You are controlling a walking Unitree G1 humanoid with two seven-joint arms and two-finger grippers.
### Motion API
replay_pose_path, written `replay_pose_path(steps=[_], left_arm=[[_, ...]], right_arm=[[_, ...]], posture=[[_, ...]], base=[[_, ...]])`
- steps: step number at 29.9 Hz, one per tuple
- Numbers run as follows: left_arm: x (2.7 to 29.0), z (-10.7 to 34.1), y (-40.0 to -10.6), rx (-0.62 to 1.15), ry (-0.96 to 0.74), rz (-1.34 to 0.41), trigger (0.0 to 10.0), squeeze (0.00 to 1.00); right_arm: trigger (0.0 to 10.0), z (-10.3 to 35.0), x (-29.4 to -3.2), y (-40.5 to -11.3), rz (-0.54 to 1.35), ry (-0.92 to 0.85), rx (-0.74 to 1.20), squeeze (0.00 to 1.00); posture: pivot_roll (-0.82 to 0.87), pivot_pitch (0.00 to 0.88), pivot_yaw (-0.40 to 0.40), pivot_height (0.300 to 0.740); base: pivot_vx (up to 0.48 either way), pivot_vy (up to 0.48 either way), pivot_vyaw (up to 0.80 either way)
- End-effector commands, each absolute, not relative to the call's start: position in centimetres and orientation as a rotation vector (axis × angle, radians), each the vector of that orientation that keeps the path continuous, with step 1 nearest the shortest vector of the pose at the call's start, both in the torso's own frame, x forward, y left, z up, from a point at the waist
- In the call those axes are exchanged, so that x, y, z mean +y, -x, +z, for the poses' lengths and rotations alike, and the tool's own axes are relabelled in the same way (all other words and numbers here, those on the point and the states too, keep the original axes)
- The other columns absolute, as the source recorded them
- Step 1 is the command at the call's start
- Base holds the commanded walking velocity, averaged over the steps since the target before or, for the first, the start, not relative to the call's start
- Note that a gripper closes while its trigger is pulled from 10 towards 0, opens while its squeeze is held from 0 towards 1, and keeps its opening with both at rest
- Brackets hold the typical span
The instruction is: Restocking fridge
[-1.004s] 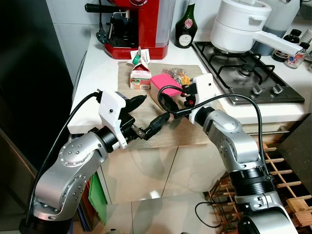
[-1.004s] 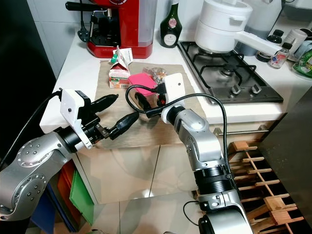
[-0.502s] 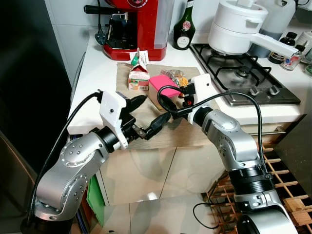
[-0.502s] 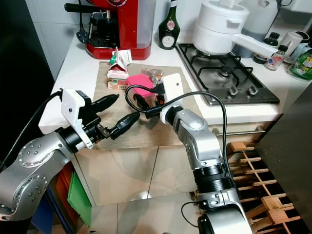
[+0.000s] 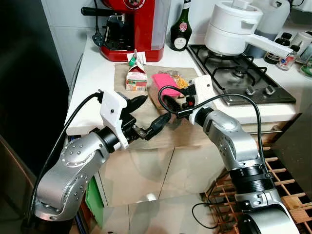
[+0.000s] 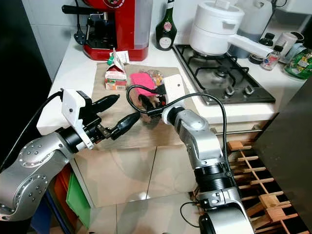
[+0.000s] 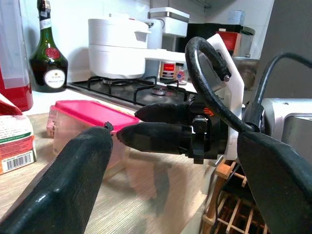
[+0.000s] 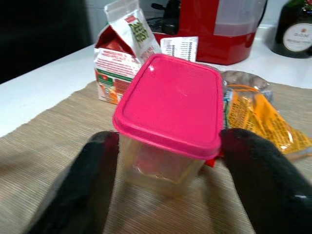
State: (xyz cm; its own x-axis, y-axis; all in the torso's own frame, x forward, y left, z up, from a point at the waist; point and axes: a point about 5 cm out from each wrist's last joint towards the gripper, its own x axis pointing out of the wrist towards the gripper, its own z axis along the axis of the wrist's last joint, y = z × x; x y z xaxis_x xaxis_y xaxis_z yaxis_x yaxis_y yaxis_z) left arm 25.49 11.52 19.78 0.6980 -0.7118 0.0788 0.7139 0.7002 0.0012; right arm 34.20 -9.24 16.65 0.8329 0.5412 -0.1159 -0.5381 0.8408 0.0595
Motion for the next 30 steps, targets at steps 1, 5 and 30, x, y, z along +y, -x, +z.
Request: replay_pose_path(steps=[1,5,30], left_arm=[[11.3,20.3,-25.2,-0.099,0.026,-0.803,10.0,0.00],[11.2,20.3,-25.3,-0.099,0.027,-0.804,10.0,0.00],[11.8,20.4,-26.1,-0.116,0.001,-0.729,10.0,0.00]], right_arm=[[0.0,13.8,-8.9,-33.7,0.585,-0.027,0.268,0.00],[0.0,14.3,-8.9,-33.8,0.580,-0.043,0.239,0.00],[10.0,21.3,-12.4,-34.4,0.323,0.078,-0.151,1.00]], posture=[[0.01,0.000,-0.066,0.740],[0.01,0.000,-0.066,0.740],[0.00,0.000,-0.063,0.740]], base=[[0.000,0.000,0.00],[0.000,0.000,0.00],[0.000,0.000,0.00]])
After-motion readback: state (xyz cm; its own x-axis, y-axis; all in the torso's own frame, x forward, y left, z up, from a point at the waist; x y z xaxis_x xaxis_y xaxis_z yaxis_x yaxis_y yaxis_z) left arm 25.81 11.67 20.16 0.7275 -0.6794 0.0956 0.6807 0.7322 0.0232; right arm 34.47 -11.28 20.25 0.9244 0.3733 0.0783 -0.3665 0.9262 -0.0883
